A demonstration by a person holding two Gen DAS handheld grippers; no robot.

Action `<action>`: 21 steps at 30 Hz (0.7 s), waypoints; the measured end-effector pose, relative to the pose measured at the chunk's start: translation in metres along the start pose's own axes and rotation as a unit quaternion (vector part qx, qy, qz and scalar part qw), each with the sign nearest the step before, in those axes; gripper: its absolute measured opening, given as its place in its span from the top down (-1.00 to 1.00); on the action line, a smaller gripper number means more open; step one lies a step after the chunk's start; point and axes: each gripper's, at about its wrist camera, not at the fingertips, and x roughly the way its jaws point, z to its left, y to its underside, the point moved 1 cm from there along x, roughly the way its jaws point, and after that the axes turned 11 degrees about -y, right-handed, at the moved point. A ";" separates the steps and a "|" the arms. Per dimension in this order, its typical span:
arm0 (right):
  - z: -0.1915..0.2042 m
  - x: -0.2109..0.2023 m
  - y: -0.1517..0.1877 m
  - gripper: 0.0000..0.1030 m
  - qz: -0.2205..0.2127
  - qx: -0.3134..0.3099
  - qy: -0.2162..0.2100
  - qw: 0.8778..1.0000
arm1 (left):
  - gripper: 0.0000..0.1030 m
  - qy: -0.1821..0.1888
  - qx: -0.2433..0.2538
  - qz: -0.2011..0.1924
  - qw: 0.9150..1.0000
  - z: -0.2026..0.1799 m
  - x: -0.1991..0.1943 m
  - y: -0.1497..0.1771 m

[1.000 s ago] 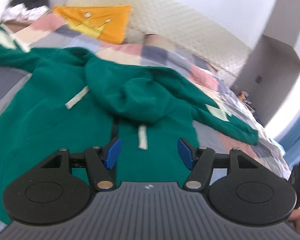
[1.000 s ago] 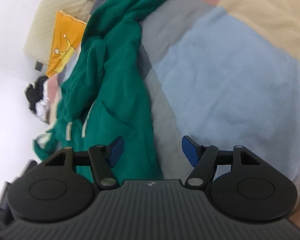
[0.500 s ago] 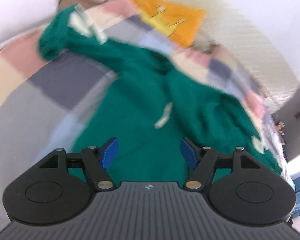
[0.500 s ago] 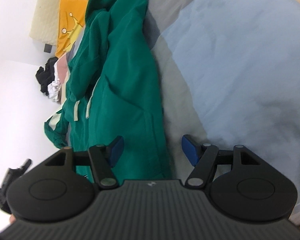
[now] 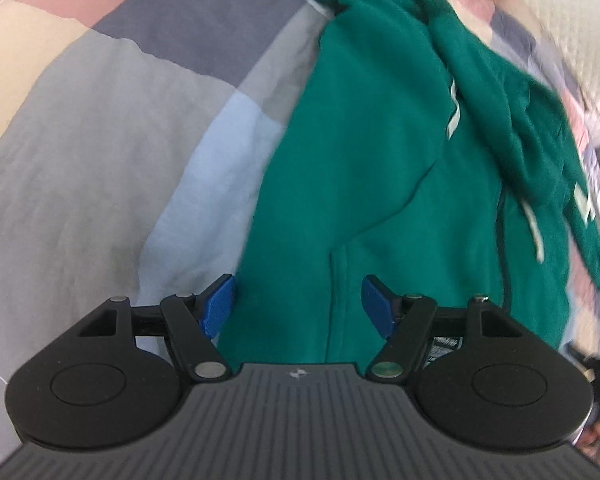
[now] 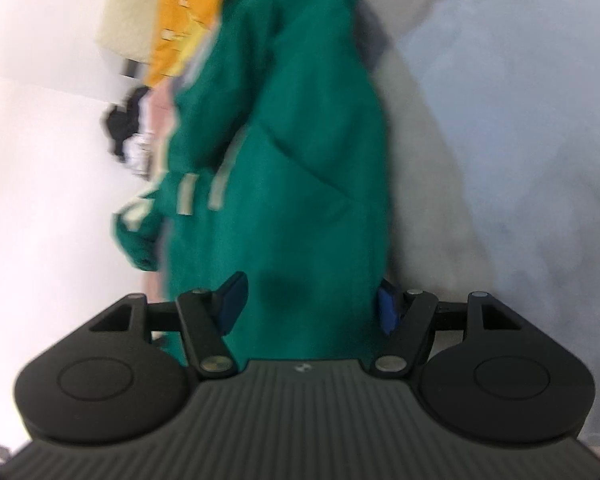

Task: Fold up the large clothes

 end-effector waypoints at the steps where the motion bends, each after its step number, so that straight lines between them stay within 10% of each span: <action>1: 0.004 -0.001 -0.001 -0.32 -0.005 -0.006 -0.015 1.000 | -0.55 -0.001 0.007 0.001 1.000 -0.002 0.001 0.002; 7: 0.018 -0.012 -0.004 -0.32 -0.037 -0.031 -0.093 0.994 | -0.61 -0.019 0.049 -0.006 0.999 -0.017 0.005 0.017; 15: 0.001 0.008 -0.007 -0.30 -0.014 -0.033 0.024 0.999 | -0.58 -0.021 0.106 0.000 0.994 -0.037 0.007 0.022; 21: 0.000 0.024 -0.004 -0.29 0.014 -0.045 0.033 0.998 | -0.12 -0.003 0.130 0.018 0.991 -0.054 0.007 0.022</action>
